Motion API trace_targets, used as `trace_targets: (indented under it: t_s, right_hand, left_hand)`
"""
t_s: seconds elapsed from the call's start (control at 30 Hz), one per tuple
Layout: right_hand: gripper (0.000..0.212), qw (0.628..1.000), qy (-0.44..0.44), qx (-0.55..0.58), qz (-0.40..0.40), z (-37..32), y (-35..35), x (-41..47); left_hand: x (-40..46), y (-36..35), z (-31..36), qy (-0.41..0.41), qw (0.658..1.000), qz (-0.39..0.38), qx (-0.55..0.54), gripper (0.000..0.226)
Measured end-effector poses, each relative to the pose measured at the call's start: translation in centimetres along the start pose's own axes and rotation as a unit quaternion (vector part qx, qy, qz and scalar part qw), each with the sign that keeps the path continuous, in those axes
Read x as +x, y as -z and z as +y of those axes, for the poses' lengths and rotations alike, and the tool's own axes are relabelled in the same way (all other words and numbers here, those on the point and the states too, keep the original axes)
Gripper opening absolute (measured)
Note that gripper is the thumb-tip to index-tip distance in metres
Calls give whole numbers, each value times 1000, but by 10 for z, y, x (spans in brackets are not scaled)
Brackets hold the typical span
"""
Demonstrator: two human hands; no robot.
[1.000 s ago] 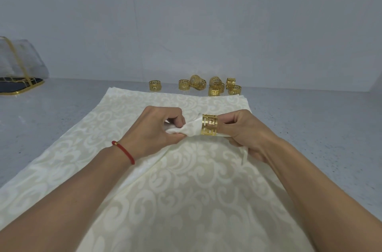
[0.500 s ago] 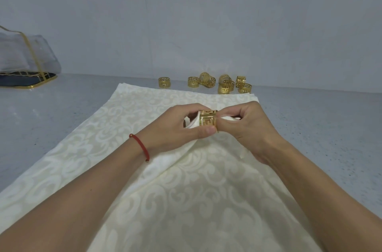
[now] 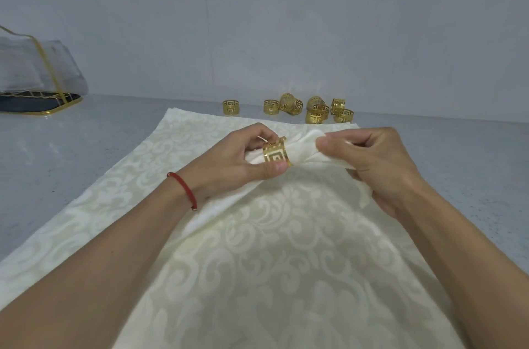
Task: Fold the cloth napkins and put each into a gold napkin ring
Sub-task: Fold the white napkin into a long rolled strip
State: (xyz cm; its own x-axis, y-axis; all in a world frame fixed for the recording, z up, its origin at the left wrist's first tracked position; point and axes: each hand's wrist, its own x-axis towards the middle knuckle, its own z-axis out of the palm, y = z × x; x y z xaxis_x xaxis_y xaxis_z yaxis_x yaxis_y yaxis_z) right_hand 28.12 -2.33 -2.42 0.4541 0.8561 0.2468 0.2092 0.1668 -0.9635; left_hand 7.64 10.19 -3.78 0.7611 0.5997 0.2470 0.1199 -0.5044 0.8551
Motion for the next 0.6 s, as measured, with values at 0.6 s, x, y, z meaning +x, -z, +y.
trace_targets:
  t_s: [0.6]
  right_hand:
    - [17, 979, 60, -171, -95, 18, -5, 2]
  left_hand:
    - [0, 0, 1, 29, 997, 62, -42, 39]
